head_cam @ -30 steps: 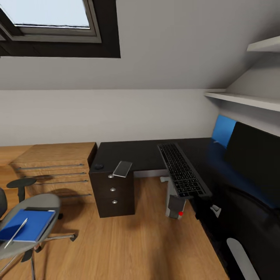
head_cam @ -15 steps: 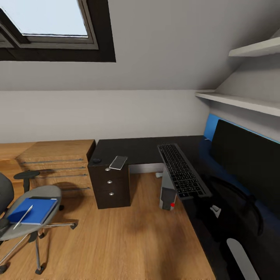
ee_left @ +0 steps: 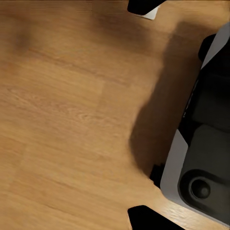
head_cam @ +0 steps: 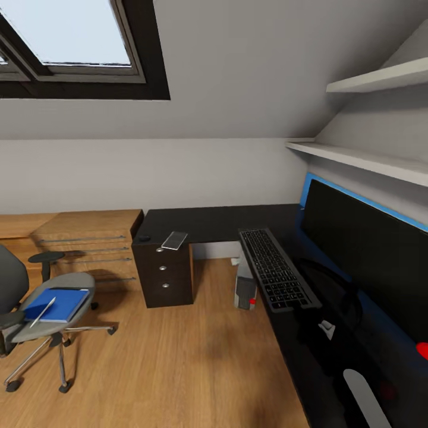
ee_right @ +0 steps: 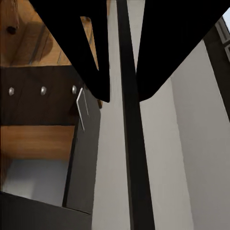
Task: In the bedroom, organize the workspace by keeping the computer under the desk, ensuring the monitor is on the desk, placing the keyboard on the desk next to the monitor, placing the mouse on the desk next to the keyboard, moving the folder from the swivel chair onto the desk next to the mouse, stacking the notebook on top of the folder with the pen on top of the notebook, and positioning the swivel chair next to the desk.
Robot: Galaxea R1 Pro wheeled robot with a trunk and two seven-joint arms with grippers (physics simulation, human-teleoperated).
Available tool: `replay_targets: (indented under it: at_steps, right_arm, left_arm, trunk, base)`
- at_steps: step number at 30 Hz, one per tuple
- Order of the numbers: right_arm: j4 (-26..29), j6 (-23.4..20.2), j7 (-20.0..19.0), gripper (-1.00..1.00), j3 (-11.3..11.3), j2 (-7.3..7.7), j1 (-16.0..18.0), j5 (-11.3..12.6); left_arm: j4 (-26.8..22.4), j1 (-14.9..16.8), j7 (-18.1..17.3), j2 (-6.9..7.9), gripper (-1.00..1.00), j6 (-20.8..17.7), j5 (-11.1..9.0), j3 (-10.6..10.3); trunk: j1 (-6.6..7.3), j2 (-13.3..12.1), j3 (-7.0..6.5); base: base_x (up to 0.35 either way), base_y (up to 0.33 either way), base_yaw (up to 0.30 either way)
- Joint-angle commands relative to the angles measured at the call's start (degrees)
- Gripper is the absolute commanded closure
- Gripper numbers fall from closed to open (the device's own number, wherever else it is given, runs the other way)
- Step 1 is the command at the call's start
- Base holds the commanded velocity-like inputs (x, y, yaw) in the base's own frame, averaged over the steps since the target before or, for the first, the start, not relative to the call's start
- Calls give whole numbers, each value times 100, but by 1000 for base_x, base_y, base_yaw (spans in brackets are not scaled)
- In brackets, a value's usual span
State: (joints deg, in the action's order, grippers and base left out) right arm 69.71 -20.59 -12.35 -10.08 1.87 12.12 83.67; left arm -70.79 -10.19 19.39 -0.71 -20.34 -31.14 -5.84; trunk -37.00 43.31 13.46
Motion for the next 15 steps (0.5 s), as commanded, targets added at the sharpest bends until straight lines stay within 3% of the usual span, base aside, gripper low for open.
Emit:
replay_targets:
  at_steps: [1,12,15]
  right_arm:
    - [-122,-36,-22,100,4,-1,5,71]
    - [-469,-33,-22,100,15,5,10,62]
    - [-509,-31,1,100,15,6,10,57]
  left_arm:
    - [-14,0,48,0,-100,-14,-59,-5]
    - [-14,0,48,-2,-100,-14,-58,-4]
    - [-14,0,45,-2,-100,-11,-59,-1]
  trunk:
    - [24,-35,-12]
    - [266,-476,-209]
    - [266,-476,-209]
  base:
    - [-302,-207,0]
    - [-301,-208,0]
    - [-251,-176,0]
